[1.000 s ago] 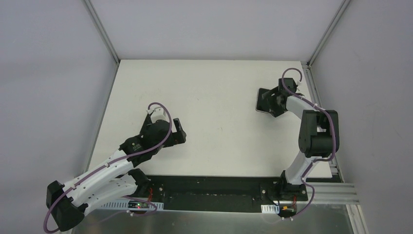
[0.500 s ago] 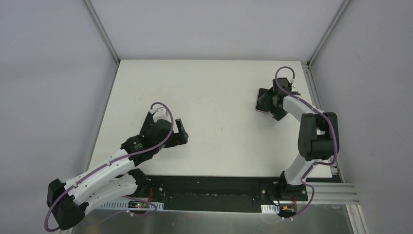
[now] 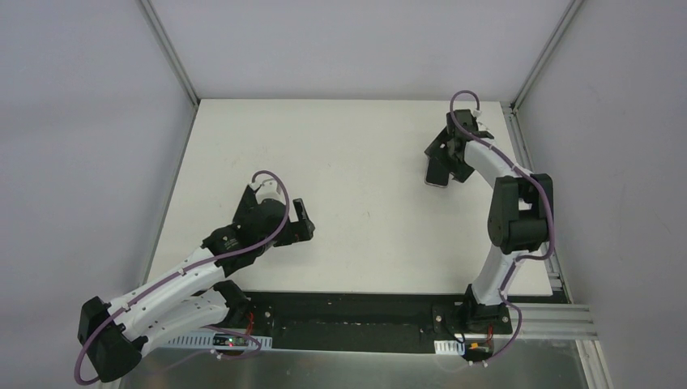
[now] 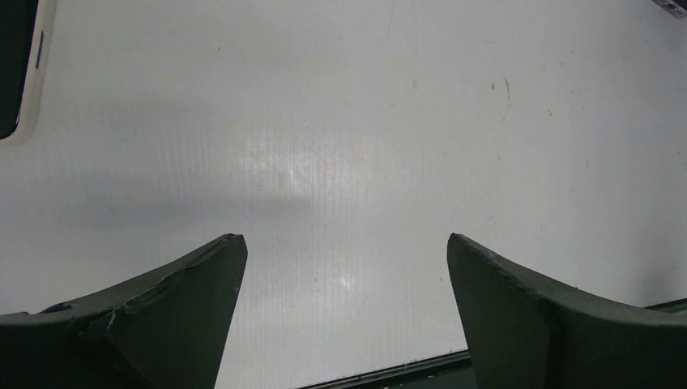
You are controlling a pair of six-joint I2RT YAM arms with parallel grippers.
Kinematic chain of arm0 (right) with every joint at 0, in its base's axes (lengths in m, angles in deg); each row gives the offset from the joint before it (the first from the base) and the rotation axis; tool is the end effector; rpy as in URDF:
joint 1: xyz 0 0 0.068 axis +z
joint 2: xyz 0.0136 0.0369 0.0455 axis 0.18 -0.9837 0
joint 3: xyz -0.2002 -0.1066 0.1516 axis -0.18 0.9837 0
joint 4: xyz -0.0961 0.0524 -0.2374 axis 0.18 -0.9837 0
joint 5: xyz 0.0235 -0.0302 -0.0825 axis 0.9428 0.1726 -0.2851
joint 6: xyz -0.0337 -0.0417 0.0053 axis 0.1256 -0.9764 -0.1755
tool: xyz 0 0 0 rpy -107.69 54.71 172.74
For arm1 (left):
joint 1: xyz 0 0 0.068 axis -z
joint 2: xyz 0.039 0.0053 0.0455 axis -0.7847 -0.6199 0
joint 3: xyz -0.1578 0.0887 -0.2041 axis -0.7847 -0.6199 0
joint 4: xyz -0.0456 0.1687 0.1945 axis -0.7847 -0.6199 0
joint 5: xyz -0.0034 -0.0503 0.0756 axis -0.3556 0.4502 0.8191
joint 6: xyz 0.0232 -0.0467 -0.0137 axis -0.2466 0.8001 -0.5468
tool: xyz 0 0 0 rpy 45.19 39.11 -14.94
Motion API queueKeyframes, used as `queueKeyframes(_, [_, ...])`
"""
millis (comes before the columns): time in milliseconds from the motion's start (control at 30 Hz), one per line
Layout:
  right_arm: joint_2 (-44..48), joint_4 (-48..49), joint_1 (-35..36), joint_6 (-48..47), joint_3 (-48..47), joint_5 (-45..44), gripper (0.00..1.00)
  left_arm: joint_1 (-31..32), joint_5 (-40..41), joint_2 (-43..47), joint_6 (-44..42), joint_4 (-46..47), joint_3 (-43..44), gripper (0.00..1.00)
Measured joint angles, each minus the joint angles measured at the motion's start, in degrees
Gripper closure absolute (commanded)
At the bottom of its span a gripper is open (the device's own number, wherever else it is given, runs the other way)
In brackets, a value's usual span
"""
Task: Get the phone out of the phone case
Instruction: Move the phone to the center of the board.
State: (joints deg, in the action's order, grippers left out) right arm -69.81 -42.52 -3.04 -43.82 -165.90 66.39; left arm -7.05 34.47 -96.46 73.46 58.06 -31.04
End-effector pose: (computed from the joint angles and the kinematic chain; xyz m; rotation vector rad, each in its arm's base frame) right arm 0.3960 0.0428 0.2224 0.5554 2.3988 -0.0107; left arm 0.1334 -0.1172 0.2508 -0.1650 2.1942 -0.5776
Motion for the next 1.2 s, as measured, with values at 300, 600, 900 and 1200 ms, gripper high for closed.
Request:
queueKeyframes(300, [-6.0,-6.3,0.0,-0.1,-4.9,-0.2,0.01,0.0,-0.6,-1.8,0.0,1.3,-0.3,0.03])
queueKeyframes(600, [-10.1,-10.4,0.0,-0.2,-10.7,-0.1,0.01,0.0,-2.1,-3.1,0.2,3.2,-1.3,0.04])
queueKeyframes(900, [-11.0,-12.5,0.7,-0.7,-12.8,-2.6,0.06,0.0,-3.0,-4.0,0.4,4.8,-1.3,0.04])
queueKeyframes(1200, [-3.1,-6.1,-6.0,5.9,-10.5,5.6,0.52,0.0,-6.5,-10.1,0.3,9.5,-0.1,0.22])
